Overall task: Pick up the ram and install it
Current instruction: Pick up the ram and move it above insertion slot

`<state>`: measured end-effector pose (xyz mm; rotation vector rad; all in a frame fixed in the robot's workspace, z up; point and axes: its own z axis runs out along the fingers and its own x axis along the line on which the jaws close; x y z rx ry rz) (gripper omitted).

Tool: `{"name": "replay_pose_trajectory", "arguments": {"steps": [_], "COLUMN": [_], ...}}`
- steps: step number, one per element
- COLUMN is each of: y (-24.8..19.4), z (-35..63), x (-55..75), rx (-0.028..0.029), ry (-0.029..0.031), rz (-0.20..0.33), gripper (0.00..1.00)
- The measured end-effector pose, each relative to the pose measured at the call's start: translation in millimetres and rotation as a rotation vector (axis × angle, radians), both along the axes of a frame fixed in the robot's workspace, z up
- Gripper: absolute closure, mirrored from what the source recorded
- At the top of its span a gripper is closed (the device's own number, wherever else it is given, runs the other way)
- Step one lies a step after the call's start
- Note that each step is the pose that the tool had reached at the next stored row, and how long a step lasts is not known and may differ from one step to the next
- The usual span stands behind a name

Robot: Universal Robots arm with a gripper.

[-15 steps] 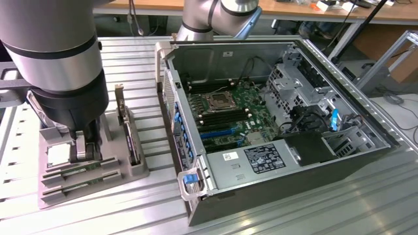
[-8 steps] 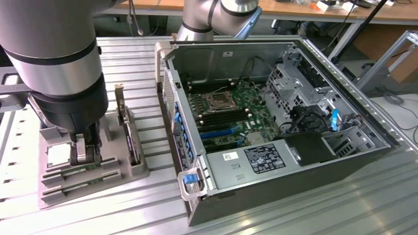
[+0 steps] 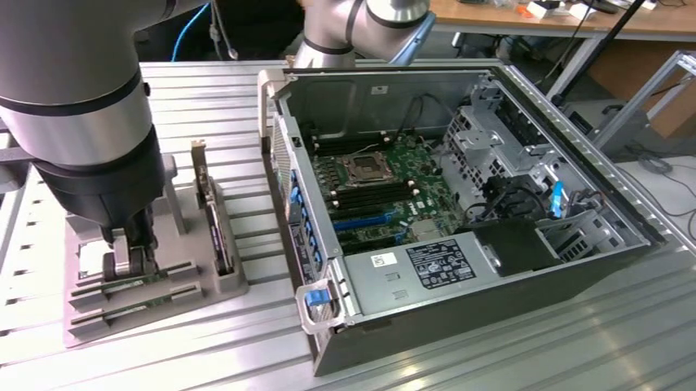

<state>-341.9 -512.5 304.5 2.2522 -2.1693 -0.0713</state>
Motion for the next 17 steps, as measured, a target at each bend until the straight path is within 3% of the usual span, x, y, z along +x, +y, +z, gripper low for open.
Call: {"name": "replay_pose_trajectory", "arguments": {"steps": [17], "y": [0.0], "z": [-8.7], "x": [-3.3], "rx": [0.0], "ry": [0.0], "rz": [0.01], "gripper": [0.64]}}
